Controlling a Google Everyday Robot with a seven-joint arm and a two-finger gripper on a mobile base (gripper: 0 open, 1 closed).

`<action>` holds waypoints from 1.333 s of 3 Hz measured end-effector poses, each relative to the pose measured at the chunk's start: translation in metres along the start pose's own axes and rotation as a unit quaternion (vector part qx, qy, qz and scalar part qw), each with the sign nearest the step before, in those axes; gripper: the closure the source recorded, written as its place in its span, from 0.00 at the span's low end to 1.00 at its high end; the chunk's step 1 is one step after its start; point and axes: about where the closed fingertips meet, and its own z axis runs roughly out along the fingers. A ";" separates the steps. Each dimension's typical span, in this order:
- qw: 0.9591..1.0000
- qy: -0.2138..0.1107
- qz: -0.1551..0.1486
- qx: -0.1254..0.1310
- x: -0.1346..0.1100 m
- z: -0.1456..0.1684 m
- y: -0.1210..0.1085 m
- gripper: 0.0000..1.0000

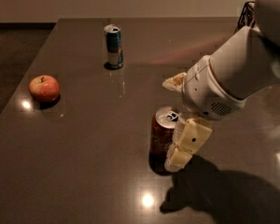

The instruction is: Knock coke can over

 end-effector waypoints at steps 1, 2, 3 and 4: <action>1.000 -0.001 -0.001 -0.007 0.006 0.008 -0.002 0.00; 1.000 -0.013 0.001 -0.014 0.007 0.009 -0.002 0.25; 0.999 -0.026 0.006 -0.026 0.006 0.008 -0.001 0.48; 0.998 -0.024 0.024 -0.046 0.009 0.001 -0.008 0.72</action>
Offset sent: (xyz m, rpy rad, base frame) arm 0.0059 -0.0034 -0.0150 0.0478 0.0368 0.0210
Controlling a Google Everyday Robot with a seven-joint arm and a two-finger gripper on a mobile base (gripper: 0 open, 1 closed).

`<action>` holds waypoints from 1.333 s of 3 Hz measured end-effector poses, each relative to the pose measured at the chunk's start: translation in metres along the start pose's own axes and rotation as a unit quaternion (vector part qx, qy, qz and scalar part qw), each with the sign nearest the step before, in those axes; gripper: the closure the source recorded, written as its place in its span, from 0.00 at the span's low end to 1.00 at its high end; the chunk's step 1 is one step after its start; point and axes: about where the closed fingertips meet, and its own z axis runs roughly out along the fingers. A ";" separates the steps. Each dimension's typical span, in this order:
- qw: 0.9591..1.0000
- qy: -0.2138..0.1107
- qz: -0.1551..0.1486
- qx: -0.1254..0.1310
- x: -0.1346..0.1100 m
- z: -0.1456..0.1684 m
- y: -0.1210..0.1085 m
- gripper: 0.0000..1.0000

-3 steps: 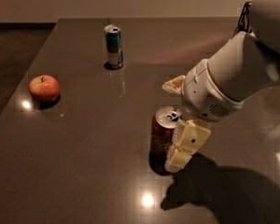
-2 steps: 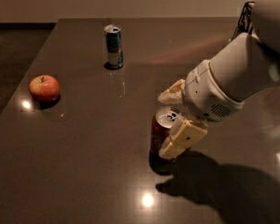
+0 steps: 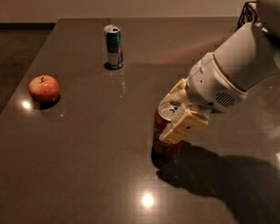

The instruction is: Knock coke can over

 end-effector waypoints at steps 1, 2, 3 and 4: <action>1.000 0.020 0.017 -0.016 0.003 -0.010 -0.012 0.95; 0.994 0.104 0.020 -0.028 0.010 -0.023 -0.030 1.00; 0.981 0.195 0.007 -0.022 0.015 -0.025 -0.044 1.00; 0.966 0.259 -0.008 -0.011 0.019 -0.022 -0.059 1.00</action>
Offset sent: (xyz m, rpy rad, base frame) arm 0.0570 -0.0607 0.0211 -0.5251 0.1108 -0.0106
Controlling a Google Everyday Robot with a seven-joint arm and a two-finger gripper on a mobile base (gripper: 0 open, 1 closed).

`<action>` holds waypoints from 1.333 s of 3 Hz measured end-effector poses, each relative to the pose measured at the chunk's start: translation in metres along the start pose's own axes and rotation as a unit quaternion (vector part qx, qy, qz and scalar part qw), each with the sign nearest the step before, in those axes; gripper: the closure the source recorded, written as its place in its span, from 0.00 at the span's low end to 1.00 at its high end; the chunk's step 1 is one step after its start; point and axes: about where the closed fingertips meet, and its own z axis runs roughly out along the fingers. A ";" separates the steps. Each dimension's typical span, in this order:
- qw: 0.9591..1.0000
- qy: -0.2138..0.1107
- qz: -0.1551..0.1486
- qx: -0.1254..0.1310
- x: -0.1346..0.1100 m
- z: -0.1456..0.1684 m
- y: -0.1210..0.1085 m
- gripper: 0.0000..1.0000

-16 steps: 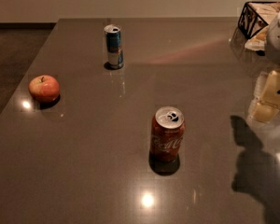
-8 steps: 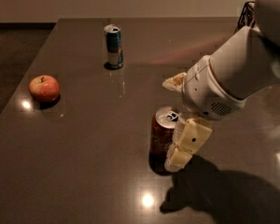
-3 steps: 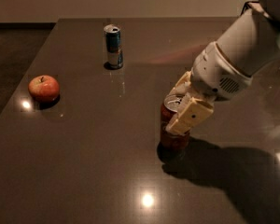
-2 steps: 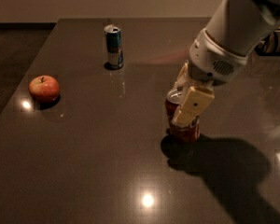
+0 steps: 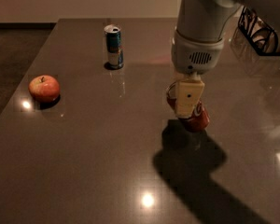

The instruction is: Knock coke can over

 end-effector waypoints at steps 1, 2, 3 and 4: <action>0.999 0.042 -0.011 0.007 -0.005 0.008 -0.010 0.82; 0.997 0.067 -0.022 0.010 -0.011 0.018 -0.019 0.58; 0.995 0.088 -0.036 0.013 -0.020 0.025 -0.024 0.36; 0.994 0.100 -0.053 0.009 -0.030 0.034 -0.025 0.12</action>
Offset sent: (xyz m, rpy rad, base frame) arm 0.0009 -0.0048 -0.0249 -0.2889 0.1142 0.0664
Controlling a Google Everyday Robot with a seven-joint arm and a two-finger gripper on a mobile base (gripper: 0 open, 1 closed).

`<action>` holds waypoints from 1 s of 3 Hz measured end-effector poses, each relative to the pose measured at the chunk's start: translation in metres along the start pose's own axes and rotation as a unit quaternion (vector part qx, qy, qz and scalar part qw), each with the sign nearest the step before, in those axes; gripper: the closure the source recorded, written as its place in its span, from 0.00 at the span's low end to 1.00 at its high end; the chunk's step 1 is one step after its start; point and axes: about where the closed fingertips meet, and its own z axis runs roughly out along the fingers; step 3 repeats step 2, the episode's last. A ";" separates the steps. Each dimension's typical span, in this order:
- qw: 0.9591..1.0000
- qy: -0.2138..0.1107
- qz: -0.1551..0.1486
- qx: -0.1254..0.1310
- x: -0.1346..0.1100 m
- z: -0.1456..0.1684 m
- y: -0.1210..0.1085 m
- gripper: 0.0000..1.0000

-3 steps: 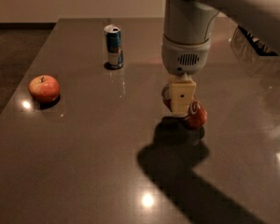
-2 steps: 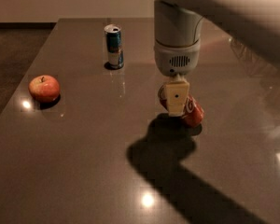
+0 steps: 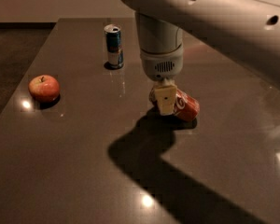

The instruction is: Knock coke can over

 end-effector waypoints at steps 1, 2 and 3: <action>1.000 0.007 -0.012 -0.009 -0.007 0.007 0.005 0.00; 1.000 -0.004 -0.013 0.006 -0.014 0.008 -0.003 0.00; 1.000 -0.004 -0.013 0.006 -0.014 0.008 -0.003 0.00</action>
Offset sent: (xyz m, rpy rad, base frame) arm -0.0045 0.0059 -0.0079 -0.0159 0.0183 0.0201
